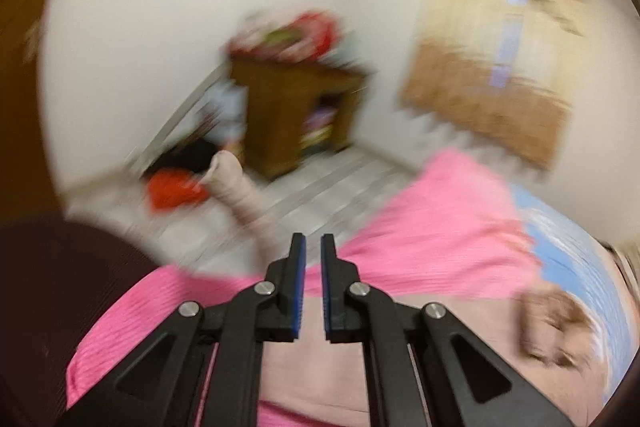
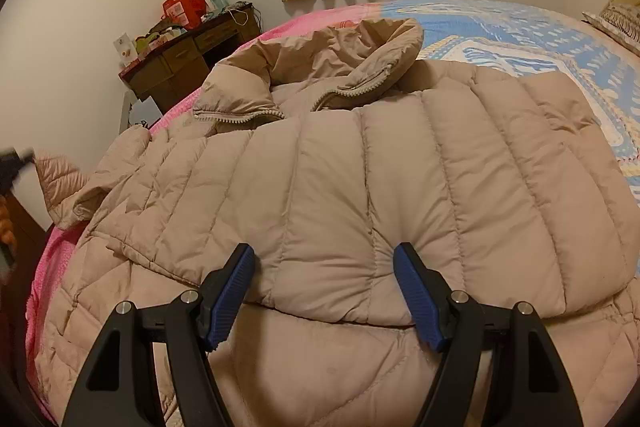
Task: Fold large clothes
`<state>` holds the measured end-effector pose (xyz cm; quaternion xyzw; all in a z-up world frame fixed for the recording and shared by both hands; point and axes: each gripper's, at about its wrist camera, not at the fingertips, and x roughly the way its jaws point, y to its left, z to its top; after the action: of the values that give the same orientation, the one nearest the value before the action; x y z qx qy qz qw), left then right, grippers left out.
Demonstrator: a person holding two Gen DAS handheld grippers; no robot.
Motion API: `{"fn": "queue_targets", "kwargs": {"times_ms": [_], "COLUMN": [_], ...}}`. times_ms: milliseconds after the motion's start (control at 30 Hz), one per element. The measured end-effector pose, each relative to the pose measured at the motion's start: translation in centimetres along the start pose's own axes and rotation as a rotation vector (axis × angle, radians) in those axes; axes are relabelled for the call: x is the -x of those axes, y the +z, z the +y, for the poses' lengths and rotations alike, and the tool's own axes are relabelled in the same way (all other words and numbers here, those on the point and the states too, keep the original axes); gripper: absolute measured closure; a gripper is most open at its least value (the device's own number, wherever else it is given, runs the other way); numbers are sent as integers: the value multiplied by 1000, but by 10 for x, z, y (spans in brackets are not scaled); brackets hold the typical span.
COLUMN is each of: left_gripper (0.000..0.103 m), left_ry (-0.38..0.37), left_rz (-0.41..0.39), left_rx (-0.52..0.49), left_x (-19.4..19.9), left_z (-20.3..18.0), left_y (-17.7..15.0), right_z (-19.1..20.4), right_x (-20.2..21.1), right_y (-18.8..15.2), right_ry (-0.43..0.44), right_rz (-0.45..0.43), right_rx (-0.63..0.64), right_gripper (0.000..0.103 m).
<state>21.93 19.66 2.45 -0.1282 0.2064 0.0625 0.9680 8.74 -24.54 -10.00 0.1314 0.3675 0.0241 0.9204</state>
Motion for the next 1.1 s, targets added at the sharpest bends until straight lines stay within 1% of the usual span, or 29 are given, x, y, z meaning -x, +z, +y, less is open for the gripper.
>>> {"fn": "queue_targets", "kwargs": {"times_ms": [67, 133, 167, 233, 267, 333, 367, 400, 433, 467, 500, 533, 567, 600, 633, 667, 700, 733, 767, 800, 833, 867, 933, 1000, 1033, 1067, 1100], "left_gripper": [96, 96, 96, 95, 95, 95, 94, 92, 87, 87, 87, 84, 69, 57, 33, 24, 22, 20, 15, 13, 7, 3, 4, 5, 9, 18, 24], "left_ry": [-110, -240, -306, -437, -479, -509, -528, -542, -544, -536, -500, -471, -428, -386, -311, -247, -184, -99, -37, 13, 53, 71, 167, 240, 274, 291, 300], "left_rz": [-69, -98, -94, -55, -33, -1, 35, 86, 126, 166, 198, 209, 212, 205, 178, 136, 81, 26, -2, -16, -18, -1, 51, 82, 108, 132, 163], "left_rx": [-109, -215, -252, -332, -383, -468, -484, -474, -451, -419, -385, -379, -377, -381, -392, -398, -405, -413, -415, -412, -408, -417, -476, -570, -611, -629, -632], "left_x": [31, 58, 67, 85, 91, 96, 96, 92, 88, 80, 71, 70, 63, 58, 57, 58, 61, 61, 59, 54, 45, 39, 11, -15, -28, -39, -50], "left_z": [-56, -115, -139, -190, -214, -241, -250, -253, -251, -242, -230, -224, -210, -194, -172, -154, -135, -109, -91, -75, -55, -36, -9, 2, 6, 8, 11], "left_y": [1, -9, -17, -44, -63, -98, -115, -126, -131, -133, -132, -132, -125, -121, -113, -105, -96, -82, -71, -63, -54, -52, -53, -59, -66, -70, -72], "right_z": [-3, -9, -12, -22, -27, -36, -40, -41, -40, -41, -41, -41, -42, -42, -42, -42, -42, -42, -42, -42, -41, -41, -40, -39, -38, -38, -37], "right_x": [1, 3, 4, 7, 8, 10, 11, 10, 10, 10, 10, 10, 10, 10, 9, 9, 9, 9, 9, 9, 8, 9, 8, 8, 7, 7, 7], "right_y": [0, 0, 0, -1, -2, -3, -4, -4, -4, -4, -4, -3, -3, -3, -3, -2, -2, -3, -3, -2, -2, -3, -2, -2, -2, -2, -2], "right_ry": [20, 44, 61, 109, 129, 165, 176, 181, 181, 178, 173, 172, 174, 176, 179, 181, 181, 180, 179, 177, 175, 173, 169, 164, 162, 160, 158], "right_rz": [-7, -16, -24, -42, -51, -67, -70, -71, -70, -70, -68, -67, -67, -68, -68, -68, -67, -67, -67, -66, -65, -64, -63, -61, -59, -58, -58], "right_rx": [-20, -45, -65, -120, -144, -193, -210, -218, -217, -213, -208, -206, -207, -209, -211, -213, -212, -211, -211, -209, -208, -207, -204, -201, -200, -198, -197], "right_gripper": [30, 30, 30, 30, 30, 30, 30, 30, 30, 30, 30, 30, 30, 30, 30, 30, 30, 30, 30, 30, 30, 30, 30, 30, 30, 30, 30]}}
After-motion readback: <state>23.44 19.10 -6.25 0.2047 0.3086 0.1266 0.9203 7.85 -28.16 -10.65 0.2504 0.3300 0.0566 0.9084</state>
